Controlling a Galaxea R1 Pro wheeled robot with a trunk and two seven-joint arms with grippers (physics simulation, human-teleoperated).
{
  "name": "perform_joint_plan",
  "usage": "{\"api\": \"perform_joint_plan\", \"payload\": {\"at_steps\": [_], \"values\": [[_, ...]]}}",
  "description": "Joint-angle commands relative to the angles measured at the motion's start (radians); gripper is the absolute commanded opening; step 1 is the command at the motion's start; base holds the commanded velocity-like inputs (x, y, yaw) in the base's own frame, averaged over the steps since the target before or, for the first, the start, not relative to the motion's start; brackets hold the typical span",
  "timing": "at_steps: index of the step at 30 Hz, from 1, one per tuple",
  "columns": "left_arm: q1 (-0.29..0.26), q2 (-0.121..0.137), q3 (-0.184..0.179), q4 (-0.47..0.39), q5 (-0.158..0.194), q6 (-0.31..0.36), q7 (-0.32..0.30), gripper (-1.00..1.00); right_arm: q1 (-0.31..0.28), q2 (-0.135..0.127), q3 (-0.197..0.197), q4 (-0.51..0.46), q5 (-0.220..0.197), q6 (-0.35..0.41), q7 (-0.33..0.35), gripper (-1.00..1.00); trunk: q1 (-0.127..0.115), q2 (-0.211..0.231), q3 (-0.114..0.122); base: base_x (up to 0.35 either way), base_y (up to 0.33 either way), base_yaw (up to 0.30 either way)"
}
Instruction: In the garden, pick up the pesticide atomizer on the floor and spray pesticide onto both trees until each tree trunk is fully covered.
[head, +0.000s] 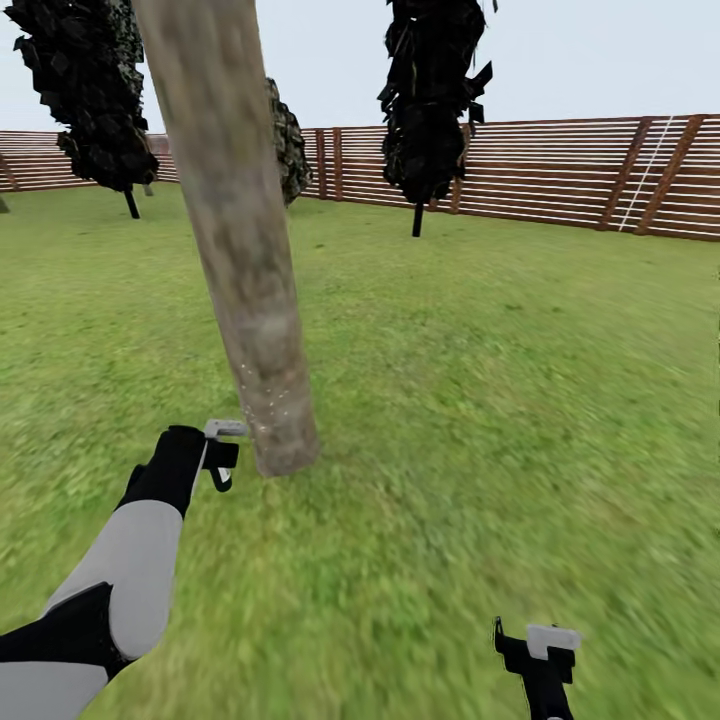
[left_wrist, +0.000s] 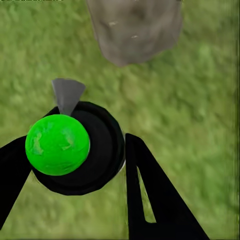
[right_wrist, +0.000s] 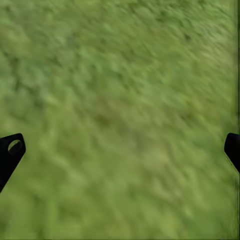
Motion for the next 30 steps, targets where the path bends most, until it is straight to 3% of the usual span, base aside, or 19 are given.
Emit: {"api": "perform_joint_plan", "payload": {"at_steps": [1, 14, 25, 30], "values": [[-0.001, -0.002, 0.007, -0.003, -0.01, 0.002, -0.009, -1.0, -0.001, 0.0, -0.006, 0.001, 0.011, -0.002, -0.004, 1.0, 0.0, 0.0, -0.001, 0.034, -0.273, 0.0], [-0.001, -0.005, 0.01, -0.007, -0.013, 0.004, -0.005, -1.0, -0.001, 0.001, -0.006, 0.001, 0.011, -0.002, -0.002, 1.0, 0.0, 0.0, -0.001, 0.243, -0.168, 0.003], [0.002, -0.005, 0.013, 0.004, -0.01, 0.004, -0.002, -1.0, -0.001, 0.002, -0.006, 0.001, 0.011, -0.002, -0.002, 1.0, 0.0, 0.0, -0.001, 0.056, -0.259, 0.239], [0.002, -0.005, 0.013, 0.006, -0.011, 0.004, 0.0, -1.0, -0.001, 0.002, -0.006, 0.001, 0.011, -0.002, -0.002, 1.0, 0.0, 0.0, -0.001, 0.177, -0.232, 0.045]]}}
